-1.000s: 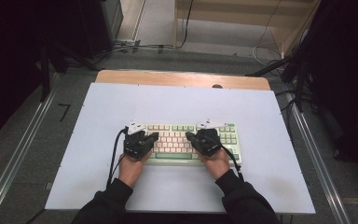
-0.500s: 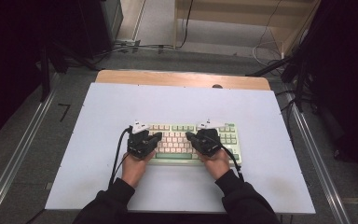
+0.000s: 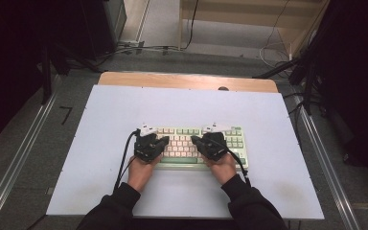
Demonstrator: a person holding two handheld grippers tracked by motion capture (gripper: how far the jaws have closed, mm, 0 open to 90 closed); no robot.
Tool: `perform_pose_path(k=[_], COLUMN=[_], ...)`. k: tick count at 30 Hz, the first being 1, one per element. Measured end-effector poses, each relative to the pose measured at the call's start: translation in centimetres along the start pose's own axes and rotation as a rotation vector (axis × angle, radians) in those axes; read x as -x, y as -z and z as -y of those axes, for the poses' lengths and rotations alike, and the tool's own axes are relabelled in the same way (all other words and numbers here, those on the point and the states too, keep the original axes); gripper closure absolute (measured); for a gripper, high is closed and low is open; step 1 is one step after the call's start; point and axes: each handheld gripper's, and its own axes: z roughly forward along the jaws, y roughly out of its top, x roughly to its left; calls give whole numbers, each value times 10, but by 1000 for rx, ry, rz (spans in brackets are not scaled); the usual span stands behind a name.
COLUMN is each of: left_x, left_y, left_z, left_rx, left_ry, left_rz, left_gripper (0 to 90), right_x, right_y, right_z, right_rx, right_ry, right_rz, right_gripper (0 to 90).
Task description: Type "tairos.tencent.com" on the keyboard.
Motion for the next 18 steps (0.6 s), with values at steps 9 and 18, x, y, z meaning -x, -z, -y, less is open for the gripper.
perform_pose_path(k=[9, 18], left_x=[0, -1], left_y=[-3, -3], left_z=[0, 0], left_rx=[-6, -14], left_ry=[3, 15], left_rz=[-4, 12], left_gripper=[900, 900], right_x=[0, 1], right_y=[1, 1], right_z=[0, 0], right_rx=[1, 2], right_ry=[-3, -2], right_rz=[1, 0], right_gripper=[878, 878])
